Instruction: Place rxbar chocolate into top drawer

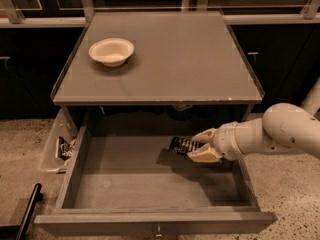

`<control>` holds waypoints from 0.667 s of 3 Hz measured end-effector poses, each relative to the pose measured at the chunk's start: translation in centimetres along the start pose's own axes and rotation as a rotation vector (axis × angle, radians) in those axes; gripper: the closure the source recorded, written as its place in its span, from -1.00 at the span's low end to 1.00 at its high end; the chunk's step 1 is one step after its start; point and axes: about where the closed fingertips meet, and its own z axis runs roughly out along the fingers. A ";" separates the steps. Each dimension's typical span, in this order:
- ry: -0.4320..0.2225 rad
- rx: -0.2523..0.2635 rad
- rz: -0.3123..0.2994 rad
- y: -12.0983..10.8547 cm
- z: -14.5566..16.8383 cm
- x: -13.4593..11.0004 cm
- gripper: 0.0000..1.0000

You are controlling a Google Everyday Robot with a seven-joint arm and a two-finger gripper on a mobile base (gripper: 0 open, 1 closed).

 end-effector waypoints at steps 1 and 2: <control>0.009 0.005 0.020 -0.5 3.1 1.5 1.00; 0.006 0.010 0.018 -0.5 5.5 2.6 1.00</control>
Offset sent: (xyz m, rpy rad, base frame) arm 0.0274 0.0248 -0.0831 -0.0018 -0.0024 -0.0289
